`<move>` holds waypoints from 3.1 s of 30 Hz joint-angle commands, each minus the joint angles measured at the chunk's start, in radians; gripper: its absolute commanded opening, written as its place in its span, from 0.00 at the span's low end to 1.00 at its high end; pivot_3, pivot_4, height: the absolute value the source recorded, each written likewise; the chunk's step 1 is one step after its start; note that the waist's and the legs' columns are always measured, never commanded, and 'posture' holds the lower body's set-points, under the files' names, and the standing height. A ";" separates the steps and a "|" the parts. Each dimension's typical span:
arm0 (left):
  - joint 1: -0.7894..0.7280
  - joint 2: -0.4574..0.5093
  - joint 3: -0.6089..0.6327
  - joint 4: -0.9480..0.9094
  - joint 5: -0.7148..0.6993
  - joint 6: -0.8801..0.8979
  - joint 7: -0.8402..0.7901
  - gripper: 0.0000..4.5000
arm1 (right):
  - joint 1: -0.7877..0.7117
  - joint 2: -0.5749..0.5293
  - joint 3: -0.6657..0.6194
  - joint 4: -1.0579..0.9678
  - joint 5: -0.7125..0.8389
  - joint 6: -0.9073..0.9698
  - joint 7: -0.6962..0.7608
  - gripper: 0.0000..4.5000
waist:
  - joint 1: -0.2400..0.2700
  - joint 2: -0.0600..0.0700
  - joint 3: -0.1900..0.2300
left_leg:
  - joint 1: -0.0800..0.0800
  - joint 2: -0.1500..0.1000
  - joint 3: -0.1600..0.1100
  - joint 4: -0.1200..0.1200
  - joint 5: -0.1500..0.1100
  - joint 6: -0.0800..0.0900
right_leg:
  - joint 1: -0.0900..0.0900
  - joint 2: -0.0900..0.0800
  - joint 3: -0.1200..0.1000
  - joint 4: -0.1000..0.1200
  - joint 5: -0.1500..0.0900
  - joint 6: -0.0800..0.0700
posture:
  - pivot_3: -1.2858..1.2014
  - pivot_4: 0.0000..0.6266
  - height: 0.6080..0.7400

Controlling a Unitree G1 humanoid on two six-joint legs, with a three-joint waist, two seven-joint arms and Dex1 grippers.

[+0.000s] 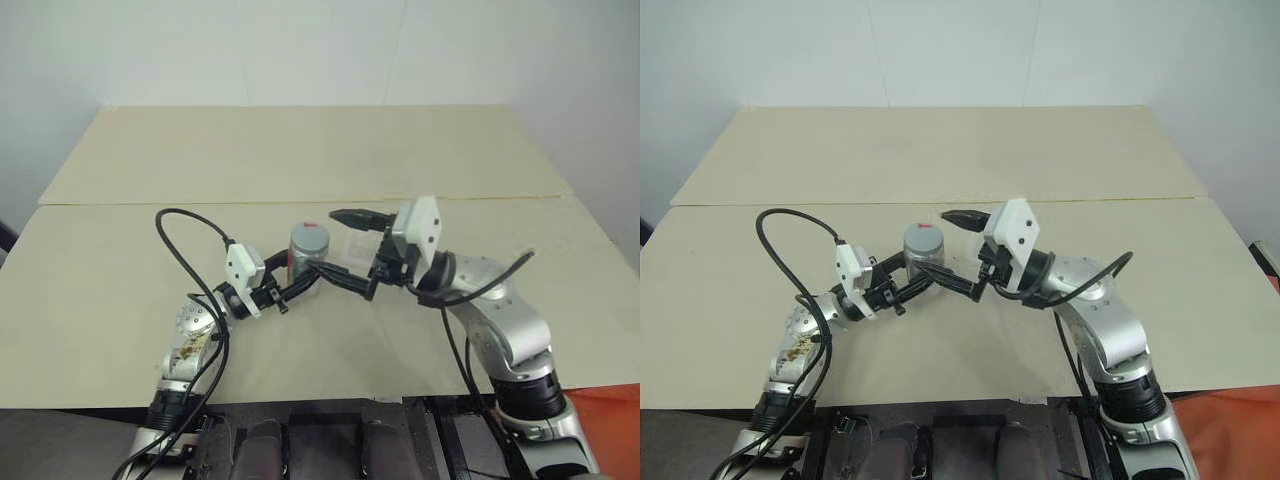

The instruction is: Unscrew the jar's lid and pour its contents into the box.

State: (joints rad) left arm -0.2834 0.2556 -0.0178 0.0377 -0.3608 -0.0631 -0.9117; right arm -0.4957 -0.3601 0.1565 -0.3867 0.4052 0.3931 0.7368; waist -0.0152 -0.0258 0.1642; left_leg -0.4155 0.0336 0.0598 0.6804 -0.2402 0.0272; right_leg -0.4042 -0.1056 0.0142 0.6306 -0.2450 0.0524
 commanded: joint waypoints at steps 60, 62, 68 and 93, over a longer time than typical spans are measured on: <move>-0.018 -0.027 -0.001 0.037 -0.034 -0.103 -0.024 0.46 | -0.025 -0.005 0.012 -0.021 -0.014 0.005 -0.034 0.99 | 0.001 0.000 0.000 | 0.000 0.000 0.000 0.000 0.000 0.000 | 0.000 0.000 0.000 0.000 0.000 0.000 | 0.52 0.24 1.00; -0.016 -0.031 -0.008 0.033 -0.033 -0.103 -0.023 0.46 | -0.061 0.027 0.027 0.025 -0.036 -0.001 -0.054 0.99 | 0.002 0.000 0.000 | 0.000 0.000 0.000 0.000 0.000 0.000 | 0.000 0.000 0.000 0.000 0.000 0.000 | 0.52 0.24 1.00; -0.011 -0.036 -0.018 0.023 -0.031 -0.103 -0.021 0.46 | -0.112 0.069 0.033 0.101 -0.073 -0.021 -0.067 0.99 | 0.007 0.000 0.000 | 0.000 0.000 0.000 0.000 0.000 0.000 | 0.000 0.000 0.000 -0.001 0.000 0.000 | 0.52 0.24 1.00; -0.022 -0.026 -0.001 0.061 -0.038 -0.121 -0.034 0.46 | 0.012 -0.021 -0.034 0.012 -0.048 -0.008 -0.038 0.99 | 0.003 0.000 0.000 | 0.000 0.000 0.000 0.000 0.000 0.000 | 0.000 0.000 0.000 0.000 0.000 0.000 | 0.52 0.24 1.00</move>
State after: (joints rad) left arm -0.2943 0.2276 -0.0239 0.1103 -0.3899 -0.1561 -0.9358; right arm -0.4867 -0.3705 0.1632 -0.3389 0.3391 0.3964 0.6980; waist -0.0117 -0.0258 0.1642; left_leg -0.4159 0.0333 0.0599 0.6804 -0.2402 0.0273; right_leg -0.4040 -0.1059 0.0140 0.6300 -0.2450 0.0524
